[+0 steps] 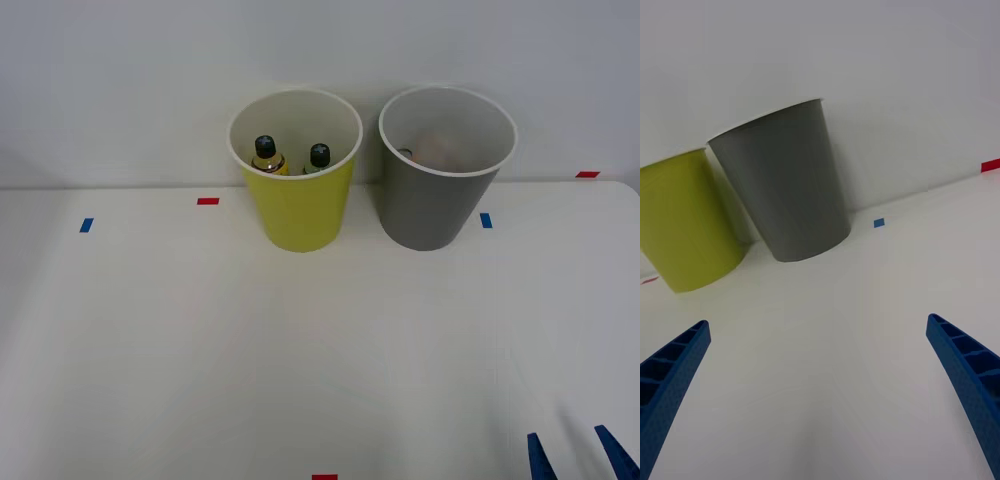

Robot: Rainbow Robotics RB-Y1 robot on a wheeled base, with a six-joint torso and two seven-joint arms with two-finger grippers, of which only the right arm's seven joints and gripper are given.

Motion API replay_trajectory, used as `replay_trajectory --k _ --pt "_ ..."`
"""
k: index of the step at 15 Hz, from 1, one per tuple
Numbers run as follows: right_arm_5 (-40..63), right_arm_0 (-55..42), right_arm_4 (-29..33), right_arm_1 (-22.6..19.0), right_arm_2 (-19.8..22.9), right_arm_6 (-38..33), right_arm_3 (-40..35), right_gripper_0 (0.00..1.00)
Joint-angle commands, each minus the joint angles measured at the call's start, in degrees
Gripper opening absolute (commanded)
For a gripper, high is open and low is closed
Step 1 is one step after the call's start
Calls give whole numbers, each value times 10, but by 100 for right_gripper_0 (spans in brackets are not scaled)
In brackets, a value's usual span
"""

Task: Put cans in the gray bin, plastic bottles in the light green bin

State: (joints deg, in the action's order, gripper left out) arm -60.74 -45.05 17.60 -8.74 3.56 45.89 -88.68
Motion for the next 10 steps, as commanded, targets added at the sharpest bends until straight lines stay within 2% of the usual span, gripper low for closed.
replay_trajectory --k 1,3,7,9,10 --pt "0 5 30 3 0 1 0 100" --pt "0 12 46 2 -11 10 0 100" --pt "1 11 26 -5 -30 27 1 100" --pt "-4 21 -20 -7 -61 38 31 100" --pt "-16 28 -24 -7 -61 42 40 100"
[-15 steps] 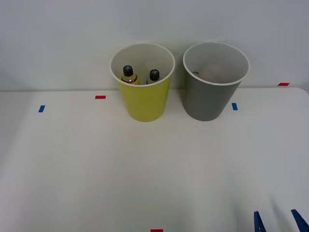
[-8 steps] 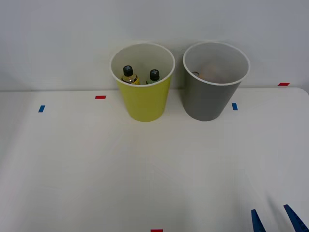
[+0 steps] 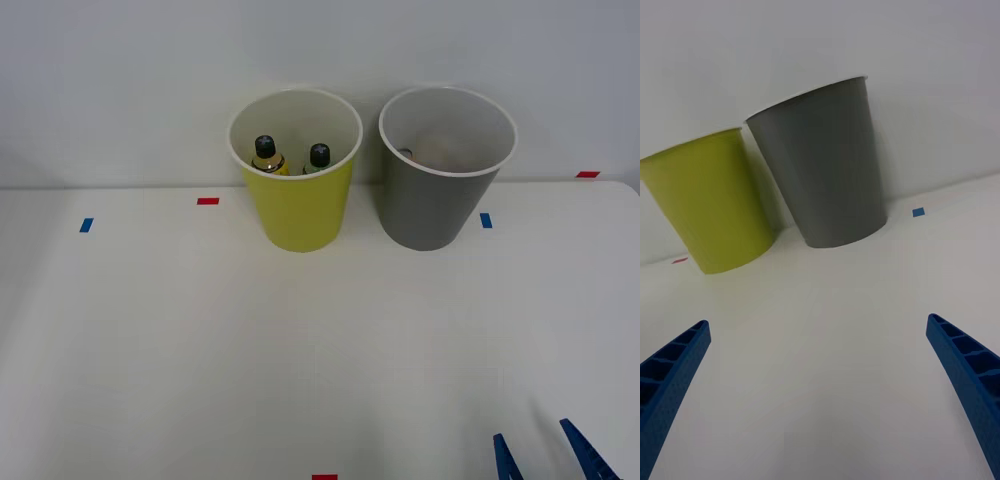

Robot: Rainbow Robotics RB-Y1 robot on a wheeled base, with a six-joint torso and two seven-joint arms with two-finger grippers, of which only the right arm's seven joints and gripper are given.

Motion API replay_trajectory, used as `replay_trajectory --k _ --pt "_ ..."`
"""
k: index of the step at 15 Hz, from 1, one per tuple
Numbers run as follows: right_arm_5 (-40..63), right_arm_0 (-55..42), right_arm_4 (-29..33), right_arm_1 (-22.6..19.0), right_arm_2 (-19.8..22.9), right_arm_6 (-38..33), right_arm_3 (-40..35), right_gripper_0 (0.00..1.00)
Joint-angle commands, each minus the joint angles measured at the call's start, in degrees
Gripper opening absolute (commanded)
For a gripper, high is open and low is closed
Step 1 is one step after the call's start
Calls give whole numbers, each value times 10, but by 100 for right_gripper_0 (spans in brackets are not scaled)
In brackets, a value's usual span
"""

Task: Put cans in the gray bin, plastic bottles in the light green bin

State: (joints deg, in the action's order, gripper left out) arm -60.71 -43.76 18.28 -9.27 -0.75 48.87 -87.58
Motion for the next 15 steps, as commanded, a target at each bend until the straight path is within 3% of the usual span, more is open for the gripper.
replay_trajectory --k 1,4,12,15 --pt "-22 18 -29 0 -13 13 31 100" --pt "-23 13 -4 8 10 2 31 100" --pt "-33 19 2 8 9 -16 30 100" --pt "-56 22 30 8 22 -51 30 100"
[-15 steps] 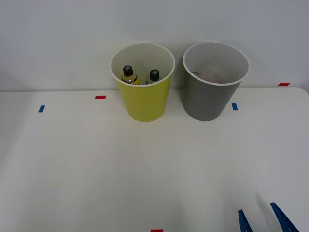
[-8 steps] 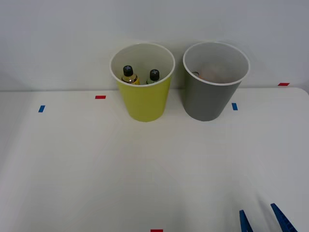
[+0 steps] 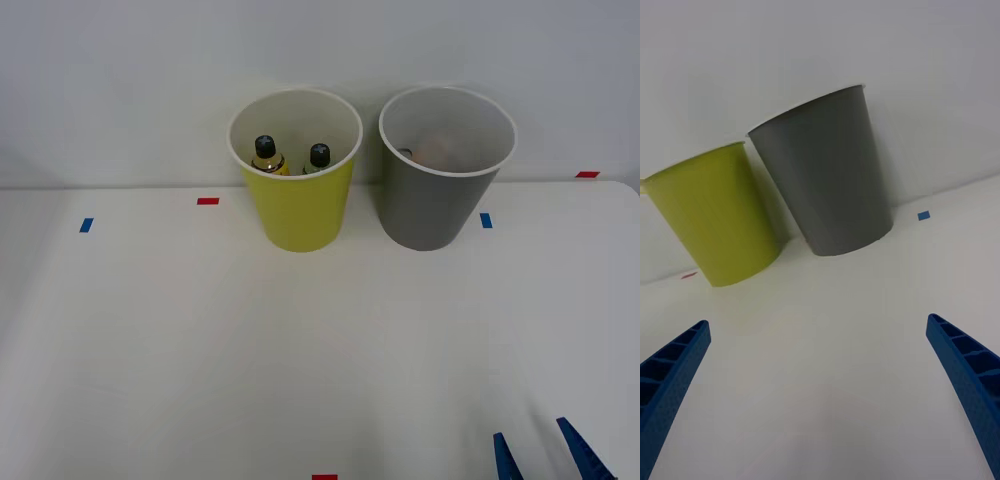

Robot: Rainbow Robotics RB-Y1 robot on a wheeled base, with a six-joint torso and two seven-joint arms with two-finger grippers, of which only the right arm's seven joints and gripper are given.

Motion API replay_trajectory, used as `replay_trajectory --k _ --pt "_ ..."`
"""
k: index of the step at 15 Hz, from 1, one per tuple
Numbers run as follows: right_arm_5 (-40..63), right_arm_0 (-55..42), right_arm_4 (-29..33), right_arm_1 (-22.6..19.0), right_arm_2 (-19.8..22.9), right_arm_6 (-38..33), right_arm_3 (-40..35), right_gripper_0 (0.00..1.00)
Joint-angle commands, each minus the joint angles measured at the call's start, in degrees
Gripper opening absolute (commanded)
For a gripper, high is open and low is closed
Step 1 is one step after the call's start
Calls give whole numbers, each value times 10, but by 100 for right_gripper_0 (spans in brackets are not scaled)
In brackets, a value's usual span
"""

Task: Put cans in the gray bin, plastic bottles in the light green bin

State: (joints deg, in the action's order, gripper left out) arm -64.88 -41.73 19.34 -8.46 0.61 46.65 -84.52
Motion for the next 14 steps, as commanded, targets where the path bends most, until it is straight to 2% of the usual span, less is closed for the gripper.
replay_trajectory --k 1,6,12,14 --pt "-20 2 25 2 14 -35 0 100" --pt "-20 1 34 2 24 -24 -2 100" --pt "-24 -9 111 32 71 -28 -20 100" --pt "-24 -12 117 39 76 -25 -22 100"
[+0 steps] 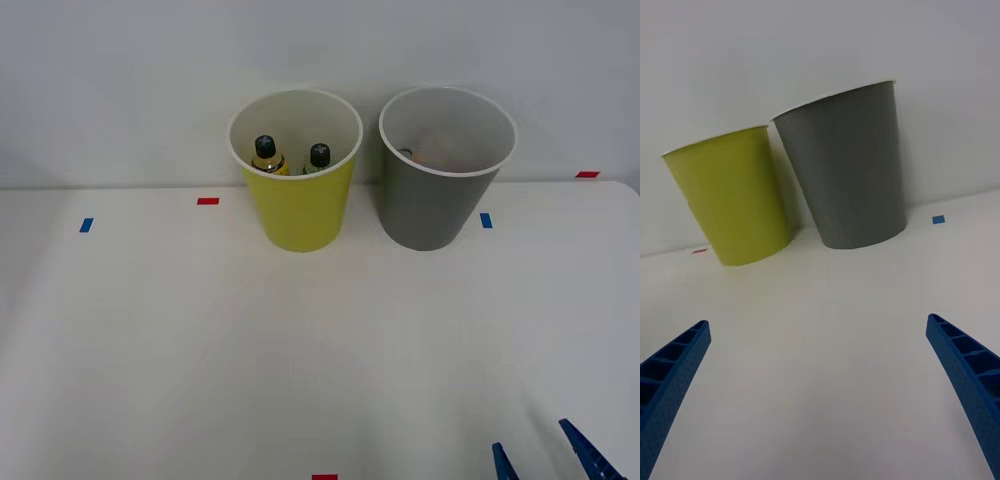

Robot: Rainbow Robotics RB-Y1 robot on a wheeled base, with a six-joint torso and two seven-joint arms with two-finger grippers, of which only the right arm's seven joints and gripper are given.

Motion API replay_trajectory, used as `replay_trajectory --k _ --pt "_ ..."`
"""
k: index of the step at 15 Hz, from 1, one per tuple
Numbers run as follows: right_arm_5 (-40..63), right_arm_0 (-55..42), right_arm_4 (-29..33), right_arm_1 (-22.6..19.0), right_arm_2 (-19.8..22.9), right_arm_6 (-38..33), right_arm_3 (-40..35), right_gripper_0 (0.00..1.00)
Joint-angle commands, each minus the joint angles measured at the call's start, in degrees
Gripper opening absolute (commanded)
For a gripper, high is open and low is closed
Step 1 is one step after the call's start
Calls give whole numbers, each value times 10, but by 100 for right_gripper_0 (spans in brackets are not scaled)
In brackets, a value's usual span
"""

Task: Put cans in the gray bin, plastic bottles in the light green bin

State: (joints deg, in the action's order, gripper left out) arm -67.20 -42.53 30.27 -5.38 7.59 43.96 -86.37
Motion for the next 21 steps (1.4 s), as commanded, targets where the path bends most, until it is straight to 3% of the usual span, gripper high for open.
replay_trajectory --k 1,21 --pt "0 -3 8 6 7 2 -4 100" --pt "-28 -7 5 -16 10 7 -4 100"
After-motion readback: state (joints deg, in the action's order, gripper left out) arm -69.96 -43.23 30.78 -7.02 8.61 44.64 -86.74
